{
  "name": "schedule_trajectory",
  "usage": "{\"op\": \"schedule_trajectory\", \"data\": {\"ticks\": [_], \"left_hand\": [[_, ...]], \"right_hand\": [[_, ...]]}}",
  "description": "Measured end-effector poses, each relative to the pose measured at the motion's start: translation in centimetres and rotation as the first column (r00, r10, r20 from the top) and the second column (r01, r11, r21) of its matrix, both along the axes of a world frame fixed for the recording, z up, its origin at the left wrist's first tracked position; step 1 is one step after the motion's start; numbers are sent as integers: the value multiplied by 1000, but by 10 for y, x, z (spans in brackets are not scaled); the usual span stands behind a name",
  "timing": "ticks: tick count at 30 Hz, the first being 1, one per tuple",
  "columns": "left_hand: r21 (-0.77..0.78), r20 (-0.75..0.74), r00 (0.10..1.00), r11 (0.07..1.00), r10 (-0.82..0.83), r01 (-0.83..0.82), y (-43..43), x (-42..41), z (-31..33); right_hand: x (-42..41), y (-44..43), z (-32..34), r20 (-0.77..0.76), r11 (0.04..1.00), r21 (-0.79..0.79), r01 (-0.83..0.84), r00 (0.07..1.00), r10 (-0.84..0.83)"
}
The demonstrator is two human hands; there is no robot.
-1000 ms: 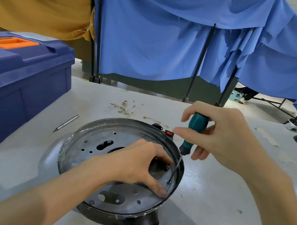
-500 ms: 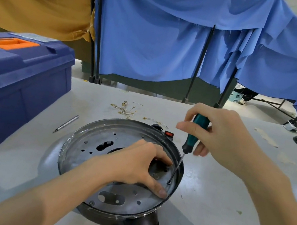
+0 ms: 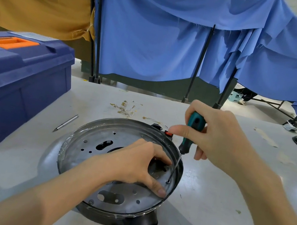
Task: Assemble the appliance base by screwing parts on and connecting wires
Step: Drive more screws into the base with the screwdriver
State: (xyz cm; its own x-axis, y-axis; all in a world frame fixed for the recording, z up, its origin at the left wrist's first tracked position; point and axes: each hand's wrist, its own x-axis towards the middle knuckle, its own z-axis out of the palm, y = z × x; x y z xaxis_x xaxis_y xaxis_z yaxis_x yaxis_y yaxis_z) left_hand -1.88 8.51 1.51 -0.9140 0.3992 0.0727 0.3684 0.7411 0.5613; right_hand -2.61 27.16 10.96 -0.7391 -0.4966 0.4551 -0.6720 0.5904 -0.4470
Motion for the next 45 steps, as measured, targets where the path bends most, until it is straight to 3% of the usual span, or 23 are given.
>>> {"op": "schedule_trajectory", "data": {"ticks": [2,4,6,8,14,17,19,23,26,28,30,32,35,37,40,42,45], "left_hand": [[1,10,1000,1000,5,-5,0,0,-1],[5,-1,1000,1000,1,-1,-1,0,-1],[8,-9,1000,1000,0,0,-1,0,0],[6,-11,1000,1000,-7,7,-1,0,0],[-30,-22,999,999,-26,25,1,1,4],[-19,1,1000,1000,-7,7,1,1,3],[-17,2,1000,1000,-2,2,1,1,2],[-36,-26,999,999,-25,24,1,2,4],[-45,-24,999,999,-26,25,2,2,5],[-46,-27,999,999,-26,24,2,3,6],[-40,-25,999,999,-24,23,2,3,6],[-19,-13,1000,1000,-16,15,2,2,6],[-8,-15,1000,1000,-10,9,2,2,5],[-10,-19,1000,1000,-11,10,2,2,4],[13,-15,1000,1000,-8,8,1,4,5],[14,-25,1000,1000,-9,10,2,5,6],[-13,-42,999,1000,-16,16,3,6,8]], "right_hand": [[-4,1,-1,-58,991,104,84,995,-78],[-8,8,-2,47,982,186,18,998,-28],[-9,12,-2,242,985,112,-130,965,99],[-8,13,0,297,982,-42,-187,936,191],[-6,-1,-6,10,992,-110,-62,998,64],[-7,3,-1,-20,999,8,37,999,-37],[-8,9,2,22,997,71,-5,1000,3],[-8,17,5,121,985,-124,-120,983,135],[-5,14,2,60,985,-175,10,998,0],[-3,9,-5,-44,980,-163,113,992,-121],[-4,5,-11,-266,972,-76,223,935,-235],[-5,2,-13,-326,971,-58,232,915,-238],[-1,-5,-11,-19,985,-174,16,1000,-19],[0,-5,-10,173,977,-187,-102,976,135],[-1,5,-2,275,979,-91,-181,940,200],[-3,13,3,331,973,-128,-193,916,226],[-4,15,1,295,972,-184,-146,935,196]]}}
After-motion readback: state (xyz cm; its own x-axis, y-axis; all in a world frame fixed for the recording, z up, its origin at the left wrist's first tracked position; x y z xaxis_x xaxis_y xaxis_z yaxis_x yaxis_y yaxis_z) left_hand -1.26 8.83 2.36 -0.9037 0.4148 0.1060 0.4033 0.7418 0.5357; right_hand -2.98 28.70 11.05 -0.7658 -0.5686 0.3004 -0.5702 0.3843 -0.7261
